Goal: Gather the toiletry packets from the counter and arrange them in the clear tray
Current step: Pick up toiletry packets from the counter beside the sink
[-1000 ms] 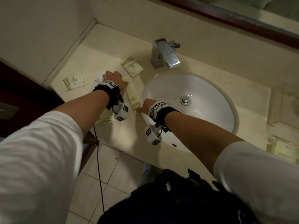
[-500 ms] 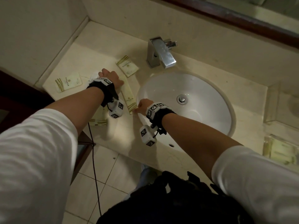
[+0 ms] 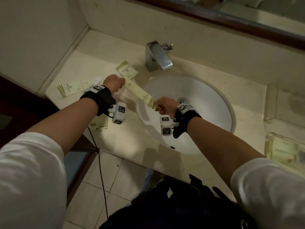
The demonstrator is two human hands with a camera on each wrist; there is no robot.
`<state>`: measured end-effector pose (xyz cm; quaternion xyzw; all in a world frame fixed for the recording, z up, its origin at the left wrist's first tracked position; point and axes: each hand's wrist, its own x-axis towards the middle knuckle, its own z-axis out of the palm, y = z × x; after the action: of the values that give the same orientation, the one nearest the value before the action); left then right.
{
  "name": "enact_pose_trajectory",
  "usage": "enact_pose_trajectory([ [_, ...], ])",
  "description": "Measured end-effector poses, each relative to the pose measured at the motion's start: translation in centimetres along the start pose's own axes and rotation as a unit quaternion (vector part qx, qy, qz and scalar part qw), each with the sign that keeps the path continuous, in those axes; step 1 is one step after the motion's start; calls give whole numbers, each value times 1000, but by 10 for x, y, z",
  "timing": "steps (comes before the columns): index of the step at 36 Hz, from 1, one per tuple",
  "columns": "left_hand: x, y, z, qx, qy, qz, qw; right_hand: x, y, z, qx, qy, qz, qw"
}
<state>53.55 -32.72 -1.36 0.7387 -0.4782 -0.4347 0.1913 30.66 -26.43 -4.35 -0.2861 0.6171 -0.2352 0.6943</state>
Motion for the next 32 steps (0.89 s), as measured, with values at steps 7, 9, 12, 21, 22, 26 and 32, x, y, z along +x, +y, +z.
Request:
enact_pose_trajectory([
  [7,-33,13,27,-146,-99,-37,984,-27,4,-52,99,78,-45,991],
  [9,-43,18,39,-194,-143,-39,970,-36,7,-68,118,93,-60,987],
  [12,-57,26,60,-206,-179,-44,961,-51,16,-93,133,118,-77,981],
  [21,-104,75,137,-98,-257,-5,961,-96,67,-176,153,211,-100,960],
  [22,-107,81,147,-86,-264,1,961,-102,72,-186,154,222,-100,958],
  [26,-128,105,186,-38,-278,41,959,-124,92,-226,151,261,-101,948],
  [32,-159,130,249,18,-287,91,953,-159,120,-286,157,331,-104,925],
])
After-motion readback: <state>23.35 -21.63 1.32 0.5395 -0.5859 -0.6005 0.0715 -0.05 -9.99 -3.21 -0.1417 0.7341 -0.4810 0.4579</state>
